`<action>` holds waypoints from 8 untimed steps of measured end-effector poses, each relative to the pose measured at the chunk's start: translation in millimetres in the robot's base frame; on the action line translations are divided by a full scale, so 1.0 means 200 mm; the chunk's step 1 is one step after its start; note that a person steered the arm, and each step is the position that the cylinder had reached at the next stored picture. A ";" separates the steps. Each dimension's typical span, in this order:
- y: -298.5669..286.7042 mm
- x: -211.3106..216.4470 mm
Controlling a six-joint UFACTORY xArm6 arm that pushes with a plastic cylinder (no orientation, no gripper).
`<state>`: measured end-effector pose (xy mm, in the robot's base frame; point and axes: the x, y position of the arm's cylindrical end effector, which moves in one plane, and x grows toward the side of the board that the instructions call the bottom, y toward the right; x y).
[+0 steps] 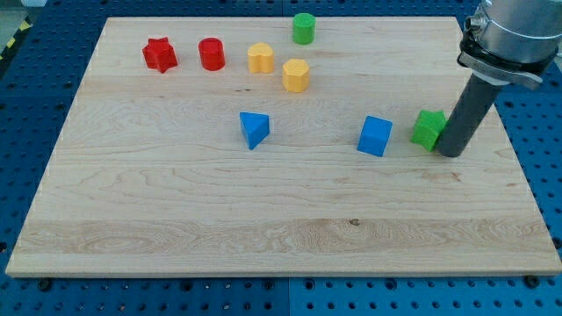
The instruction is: Move the green star to the top center of the board
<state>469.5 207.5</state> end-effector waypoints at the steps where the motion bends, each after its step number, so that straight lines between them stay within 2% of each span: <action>1: -0.09 -0.02; 4: -0.19 -0.21; 8: -0.09 -0.26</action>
<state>416.6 189.3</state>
